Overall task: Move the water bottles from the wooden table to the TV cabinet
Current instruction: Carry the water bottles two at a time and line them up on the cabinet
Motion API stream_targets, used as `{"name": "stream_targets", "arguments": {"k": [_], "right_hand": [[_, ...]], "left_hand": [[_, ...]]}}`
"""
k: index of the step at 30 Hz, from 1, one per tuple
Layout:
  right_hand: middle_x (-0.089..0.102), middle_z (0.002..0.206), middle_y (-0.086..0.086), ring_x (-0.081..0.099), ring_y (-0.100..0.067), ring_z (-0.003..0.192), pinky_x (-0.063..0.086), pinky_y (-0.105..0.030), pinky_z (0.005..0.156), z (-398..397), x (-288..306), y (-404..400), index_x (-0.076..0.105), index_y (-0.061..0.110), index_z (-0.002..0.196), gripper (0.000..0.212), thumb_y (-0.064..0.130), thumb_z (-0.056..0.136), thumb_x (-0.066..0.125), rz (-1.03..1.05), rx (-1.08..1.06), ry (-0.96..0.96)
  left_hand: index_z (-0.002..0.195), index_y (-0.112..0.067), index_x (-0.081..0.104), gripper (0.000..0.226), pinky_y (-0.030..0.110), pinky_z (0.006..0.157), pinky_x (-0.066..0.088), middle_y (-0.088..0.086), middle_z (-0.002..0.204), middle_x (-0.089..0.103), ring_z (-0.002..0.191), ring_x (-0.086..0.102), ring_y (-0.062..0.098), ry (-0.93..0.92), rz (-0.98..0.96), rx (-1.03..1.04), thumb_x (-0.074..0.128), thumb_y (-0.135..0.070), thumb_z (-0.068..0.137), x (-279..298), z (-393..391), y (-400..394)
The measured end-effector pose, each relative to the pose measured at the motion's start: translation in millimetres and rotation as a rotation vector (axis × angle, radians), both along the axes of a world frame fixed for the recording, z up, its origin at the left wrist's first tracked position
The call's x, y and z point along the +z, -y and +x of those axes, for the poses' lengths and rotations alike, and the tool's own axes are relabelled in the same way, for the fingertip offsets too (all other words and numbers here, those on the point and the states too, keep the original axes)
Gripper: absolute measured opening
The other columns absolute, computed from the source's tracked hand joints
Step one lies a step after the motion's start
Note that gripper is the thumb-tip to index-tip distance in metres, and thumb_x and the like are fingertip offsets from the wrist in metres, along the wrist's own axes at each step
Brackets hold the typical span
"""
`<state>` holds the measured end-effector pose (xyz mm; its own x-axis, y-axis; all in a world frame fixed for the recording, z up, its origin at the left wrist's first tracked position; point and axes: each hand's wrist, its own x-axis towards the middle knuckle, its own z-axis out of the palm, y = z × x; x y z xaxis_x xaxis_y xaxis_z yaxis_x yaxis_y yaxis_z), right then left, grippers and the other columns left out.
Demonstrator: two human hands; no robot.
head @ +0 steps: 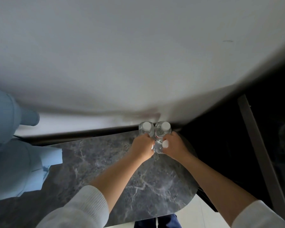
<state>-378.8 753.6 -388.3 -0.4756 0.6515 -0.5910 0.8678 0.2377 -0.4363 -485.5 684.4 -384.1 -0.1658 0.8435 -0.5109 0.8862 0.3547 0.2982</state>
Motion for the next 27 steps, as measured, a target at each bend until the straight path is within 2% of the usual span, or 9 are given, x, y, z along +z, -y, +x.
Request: {"name": "stream_targets", "arguments": {"k": [5,8,10,12,14,17,20,22,27], "right_hand": [[0.049,0.123,-0.013,0.054,-0.021,0.097,0.029,-0.015,0.055,-3,-4,-3,0.062,0.003,0.093,0.012,0.007,0.081,0.062,0.004,0.030,-0.002],[0.046,0.126,-0.012,0.050,-0.019,0.095,0.031,-0.006,0.058,-3,-5,-3,0.060,0.002,0.104,0.021,0.007,0.083,0.061,0.014,0.061,-0.001],[0.046,0.123,-0.012,0.048,-0.019,0.094,0.033,-0.006,0.061,-2,-4,-4,0.057,-0.001,0.110,0.026,0.004,0.085,0.059,0.019,0.072,-0.013],[0.049,0.107,-0.005,0.051,-0.022,0.107,0.026,-0.008,0.067,-1,-5,-4,0.055,0.000,0.115,0.027,0.004,0.088,0.055,0.015,0.092,-0.004],[0.047,0.095,0.000,0.052,-0.018,0.111,0.028,-0.007,0.074,0,-5,-4,0.052,0.002,0.121,0.030,0.004,0.091,0.051,0.012,0.095,-0.002],[0.051,0.109,-0.003,0.053,-0.012,0.105,0.032,-0.006,0.077,1,-6,-3,0.052,0.000,0.121,0.030,0.002,0.091,0.050,0.010,0.071,-0.010],[0.046,0.121,-0.014,0.048,-0.027,0.118,0.037,-0.022,0.092,1,-4,-1,0.050,0.003,0.123,0.031,0.005,0.092,0.049,-0.008,0.063,0.006],[0.043,0.130,-0.017,0.049,-0.031,0.117,0.041,-0.029,0.092,1,-6,1,0.048,0.004,0.125,0.035,0.007,0.090,0.052,-0.012,0.045,0.002],[0.040,0.135,-0.017,0.047,-0.031,0.120,0.041,-0.029,0.093,2,-5,2,0.047,0.005,0.128,0.038,0.006,0.090,0.051,-0.020,0.045,0.010]], "left_hand": [[0.121,-0.009,0.060,0.030,0.031,0.096,0.046,0.007,0.126,0.059,0.117,0.056,0.024,0.006,0.039,0.024,0.052,-0.013,0.092,0,-2,-4],[0.122,-0.011,0.060,0.031,0.031,0.098,0.044,0.006,0.128,0.057,0.119,0.054,0.024,0.020,0.042,0.033,0.053,-0.013,0.092,-3,-4,-4],[0.120,-0.010,0.061,0.030,0.030,0.098,0.043,0.005,0.127,0.058,0.119,0.053,0.023,0.026,0.044,0.033,0.054,-0.013,0.091,-6,-4,-3],[0.120,-0.010,0.061,0.030,0.029,0.099,0.042,0.005,0.127,0.059,0.120,0.053,0.023,0.032,0.031,0.018,0.055,-0.013,0.091,-7,-5,-2],[0.120,-0.010,0.061,0.030,0.030,0.099,0.043,0.006,0.127,0.060,0.119,0.054,0.023,0.040,0.016,-0.005,0.055,-0.013,0.090,-8,-6,-3],[0.119,-0.010,0.062,0.029,0.031,0.099,0.046,0.005,0.125,0.061,0.117,0.055,0.023,0.036,-0.001,-0.047,0.056,-0.013,0.090,-9,-8,-5],[0.118,-0.011,0.062,0.029,0.031,0.100,0.046,0.004,0.126,0.060,0.118,0.054,0.022,0.030,-0.004,-0.072,0.056,-0.013,0.090,-11,-9,-5],[0.120,-0.011,0.061,0.031,0.032,0.102,0.045,0.002,0.128,0.059,0.121,0.053,0.022,0.025,-0.006,-0.079,0.057,-0.013,0.090,-11,-9,-5],[0.128,-0.014,0.055,0.036,0.034,0.103,0.043,0.001,0.136,0.053,0.127,0.046,0.022,0.016,-0.008,-0.091,0.056,-0.016,0.092,-7,-7,-3]]}}
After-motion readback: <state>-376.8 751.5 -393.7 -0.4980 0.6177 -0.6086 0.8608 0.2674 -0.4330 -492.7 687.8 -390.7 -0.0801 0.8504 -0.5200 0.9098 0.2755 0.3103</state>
